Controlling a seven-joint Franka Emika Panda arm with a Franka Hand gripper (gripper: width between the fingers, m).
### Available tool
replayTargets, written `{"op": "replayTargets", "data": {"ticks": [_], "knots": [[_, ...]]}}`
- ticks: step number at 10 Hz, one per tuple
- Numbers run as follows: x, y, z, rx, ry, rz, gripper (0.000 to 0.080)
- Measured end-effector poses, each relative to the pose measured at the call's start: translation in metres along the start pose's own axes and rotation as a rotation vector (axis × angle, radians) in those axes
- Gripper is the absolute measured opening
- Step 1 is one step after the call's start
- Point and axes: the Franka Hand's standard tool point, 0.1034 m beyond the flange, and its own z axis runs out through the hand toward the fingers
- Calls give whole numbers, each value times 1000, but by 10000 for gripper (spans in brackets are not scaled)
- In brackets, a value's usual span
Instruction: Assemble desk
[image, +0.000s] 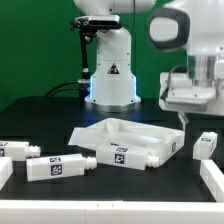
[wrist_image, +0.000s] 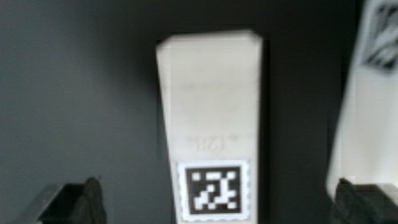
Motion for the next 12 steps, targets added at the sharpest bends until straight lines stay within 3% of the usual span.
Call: {"op": "replayTargets", "data": {"ticks": [1, 2, 4, 6, 7, 8, 9, 10, 12], "knots": [[-29, -10, -10, 24, -25, -14, 649], [-46, -14, -11, 49, -31, 11, 649], [-39, -13, -8, 48, -25, 22, 649], [-40, -15, -6, 49, -24, 57, 649], [-49, -24, -6, 55, -26, 91, 649], [-68, -39, -7, 71, -33, 175, 649], [-80, -55, -6, 121, -37, 319, 649], [-85, -58, -7, 136, -41, 382, 649], [-84, -57, -6, 133, -47, 490, 649]]}}
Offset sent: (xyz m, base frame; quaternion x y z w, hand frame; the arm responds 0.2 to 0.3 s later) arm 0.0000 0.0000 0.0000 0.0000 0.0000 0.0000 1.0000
